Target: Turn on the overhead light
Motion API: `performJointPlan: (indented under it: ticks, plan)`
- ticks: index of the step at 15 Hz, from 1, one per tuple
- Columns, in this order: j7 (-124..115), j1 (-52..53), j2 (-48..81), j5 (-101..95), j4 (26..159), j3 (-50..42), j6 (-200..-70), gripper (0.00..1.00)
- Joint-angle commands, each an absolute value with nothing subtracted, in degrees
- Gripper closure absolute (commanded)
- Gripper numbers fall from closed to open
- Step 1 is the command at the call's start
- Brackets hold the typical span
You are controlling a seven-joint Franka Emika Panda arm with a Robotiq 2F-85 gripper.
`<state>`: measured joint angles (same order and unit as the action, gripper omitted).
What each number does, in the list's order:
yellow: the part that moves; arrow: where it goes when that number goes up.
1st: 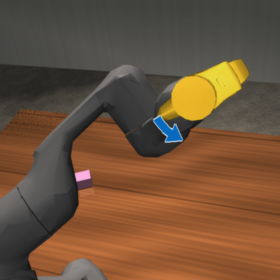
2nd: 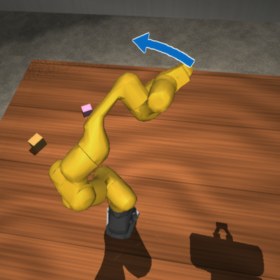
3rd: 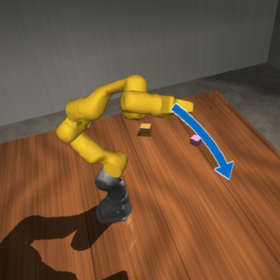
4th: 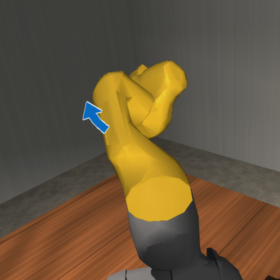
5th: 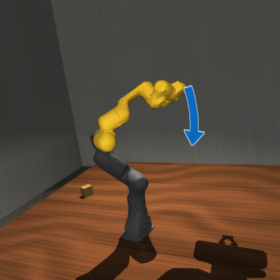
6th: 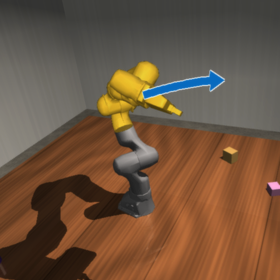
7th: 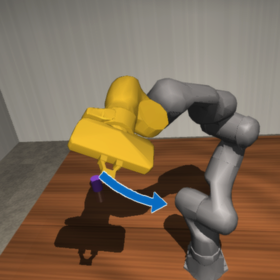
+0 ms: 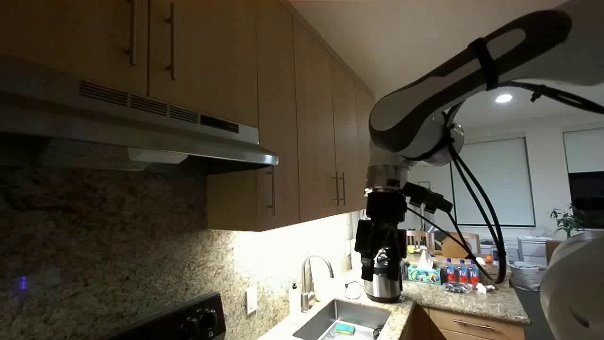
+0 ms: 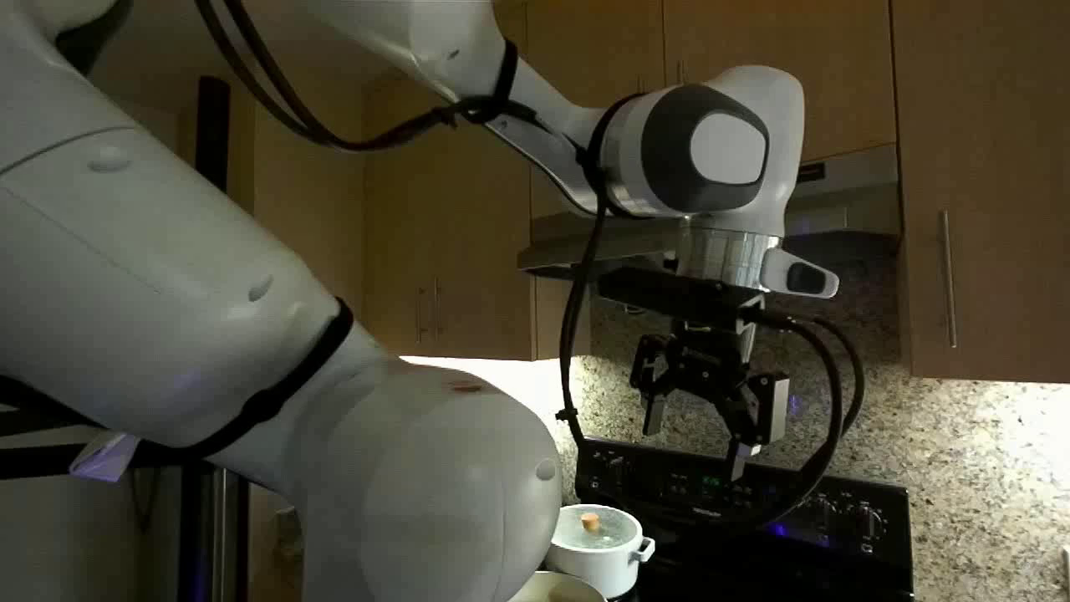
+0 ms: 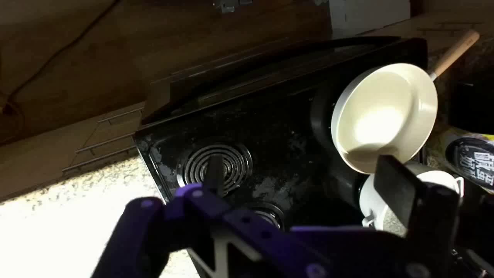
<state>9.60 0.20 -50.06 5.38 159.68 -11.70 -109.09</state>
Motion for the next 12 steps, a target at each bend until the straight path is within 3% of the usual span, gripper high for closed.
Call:
performJointPlan:
  ticks: [1,12]
  plan:
    - [10.31,-0.84,-49.79,6.13,160.0,-10.77,-108.9,0.0]
    - [10.61,-0.46,-49.92,6.65,160.01,-10.66,-110.83,0.0]
